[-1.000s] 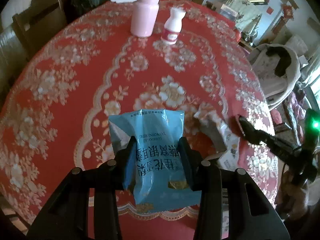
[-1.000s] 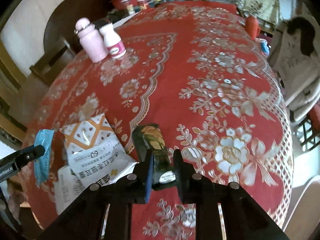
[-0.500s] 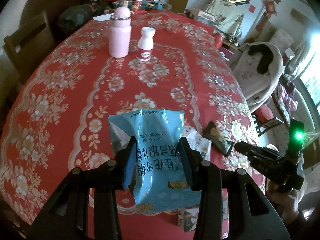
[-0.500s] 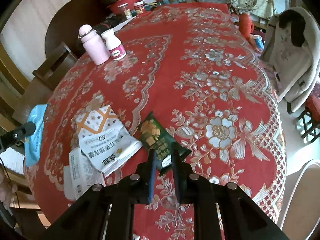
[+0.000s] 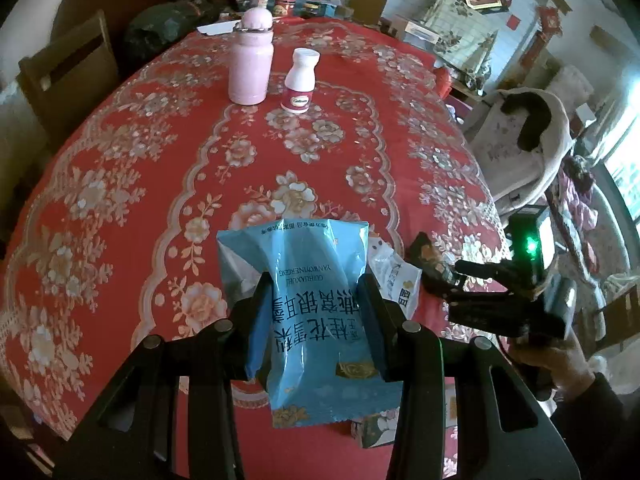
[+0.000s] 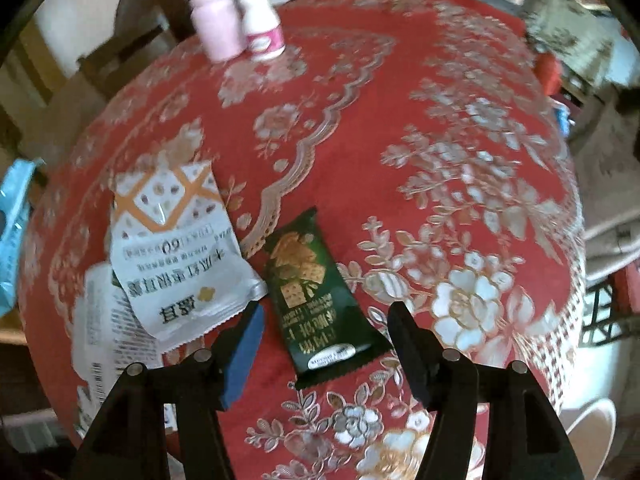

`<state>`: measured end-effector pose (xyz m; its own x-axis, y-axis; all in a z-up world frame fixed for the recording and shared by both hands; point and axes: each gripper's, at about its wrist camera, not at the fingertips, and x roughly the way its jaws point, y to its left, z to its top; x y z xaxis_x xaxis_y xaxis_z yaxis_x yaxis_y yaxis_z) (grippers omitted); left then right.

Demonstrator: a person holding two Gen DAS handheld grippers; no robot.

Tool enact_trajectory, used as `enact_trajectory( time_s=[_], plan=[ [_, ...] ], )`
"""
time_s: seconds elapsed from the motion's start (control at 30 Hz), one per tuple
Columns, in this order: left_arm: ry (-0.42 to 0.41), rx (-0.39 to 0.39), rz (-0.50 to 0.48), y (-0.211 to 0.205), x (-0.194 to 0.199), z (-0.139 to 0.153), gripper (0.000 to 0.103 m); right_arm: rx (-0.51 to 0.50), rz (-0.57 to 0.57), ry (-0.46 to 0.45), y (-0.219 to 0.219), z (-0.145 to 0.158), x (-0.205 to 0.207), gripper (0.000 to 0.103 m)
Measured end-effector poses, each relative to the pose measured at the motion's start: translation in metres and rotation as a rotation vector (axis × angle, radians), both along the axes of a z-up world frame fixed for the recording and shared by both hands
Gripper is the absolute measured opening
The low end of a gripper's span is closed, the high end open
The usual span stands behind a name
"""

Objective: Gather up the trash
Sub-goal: 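Carry the blue packet and dark green packet over the beige bucket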

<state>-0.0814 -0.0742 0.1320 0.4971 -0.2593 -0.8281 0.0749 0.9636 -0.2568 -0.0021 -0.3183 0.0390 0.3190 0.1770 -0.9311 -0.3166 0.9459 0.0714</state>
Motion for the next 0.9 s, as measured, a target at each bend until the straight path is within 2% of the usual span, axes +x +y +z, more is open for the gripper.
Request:
enact_trajectory(
  time_s=[0.07,0.13,0.27,0.53,0.9],
  plan=[
    [-0.001,-0.004,0.003,-0.002,-0.001,0.001,0.039,-0.027,0.017,-0.006,0.003,-0.004,0.0,0.06],
    [-0.004,-0.007,0.001,-0.004,-0.002,0.003,0.039,-0.043,0.019,-0.036,0.004,-0.003,-0.004,0.04],
    [-0.02,-0.017,-0.021,-0.015,-0.002,0.011,0.039,-0.022,0.004,-0.046,-0.001,0.003,-0.013,0.029],
    [-0.049,-0.034,-0.118,-0.055,-0.001,0.026,0.039,0.049,-0.09,-0.107,-0.024,0.037,-0.049,0.029],
    [-0.07,-0.015,-0.304,-0.143,-0.015,0.034,0.039,0.09,-0.265,-0.177,-0.078,0.074,-0.102,0.029]
  ],
)
